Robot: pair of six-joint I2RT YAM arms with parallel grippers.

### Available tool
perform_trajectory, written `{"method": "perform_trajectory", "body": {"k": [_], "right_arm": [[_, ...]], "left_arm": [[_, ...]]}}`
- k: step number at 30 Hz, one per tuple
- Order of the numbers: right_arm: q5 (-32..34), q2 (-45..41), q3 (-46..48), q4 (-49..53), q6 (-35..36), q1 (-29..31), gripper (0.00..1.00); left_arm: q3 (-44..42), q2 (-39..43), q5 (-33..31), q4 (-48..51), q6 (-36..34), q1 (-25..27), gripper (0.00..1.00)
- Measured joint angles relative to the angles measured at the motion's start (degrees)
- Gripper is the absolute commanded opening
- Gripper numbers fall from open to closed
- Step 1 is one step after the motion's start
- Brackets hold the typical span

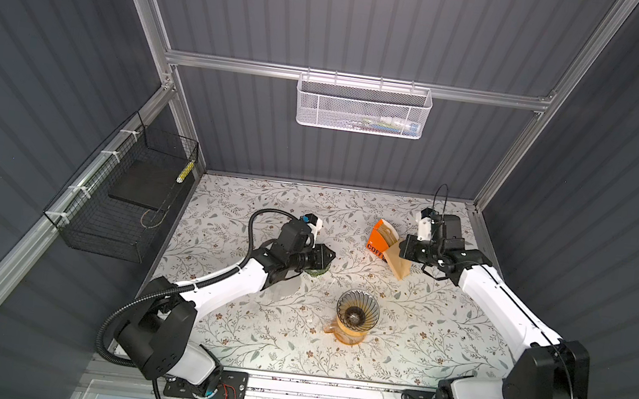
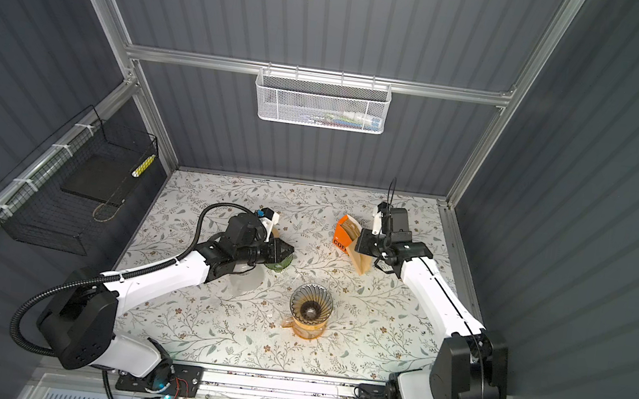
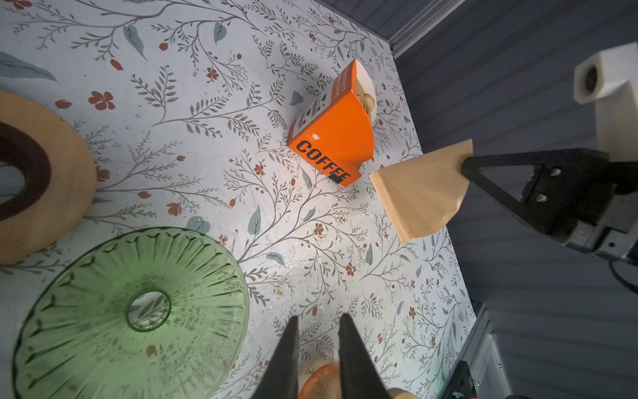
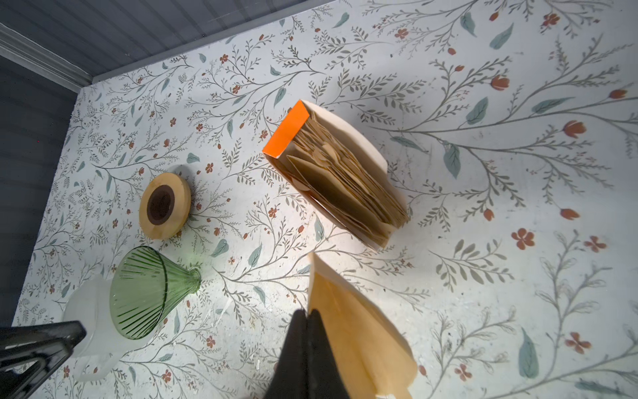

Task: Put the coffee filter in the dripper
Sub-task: 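Carry the held filter with the right gripper toward the clear dripper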

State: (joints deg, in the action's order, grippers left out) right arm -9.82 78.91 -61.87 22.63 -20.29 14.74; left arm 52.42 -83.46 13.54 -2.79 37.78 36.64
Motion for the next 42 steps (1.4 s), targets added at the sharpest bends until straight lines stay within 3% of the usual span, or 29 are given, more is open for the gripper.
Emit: {"method": "perform_trajectory", "body": {"k": [7, 17, 28, 42], "right_arm": [[0.2, -4.2, 0.0, 3.9, -0.1, 1.4, 0.00], [0.5, -14.4, -1.8, 13.0, -0.1, 6.4, 0.00], [1.7, -20.4, -10.3, 24.3, -1.2, 17.7, 0.00], [5.8, -20.3, -14.8, 33.9, -3.4, 31.4, 0.00]], "left_arm": [[0.0, 0.1, -0.4, 1.2, -0.3, 0.0, 0.22], [1.5, 6.2, -5.0, 10.6, -4.4, 0.0, 0.23], [3.0, 8.5, -7.4, 17.2, -6.1, 0.0, 0.23], [3.1, 12.7, -7.8, 22.3, -6.8, 0.0, 0.24]]}}
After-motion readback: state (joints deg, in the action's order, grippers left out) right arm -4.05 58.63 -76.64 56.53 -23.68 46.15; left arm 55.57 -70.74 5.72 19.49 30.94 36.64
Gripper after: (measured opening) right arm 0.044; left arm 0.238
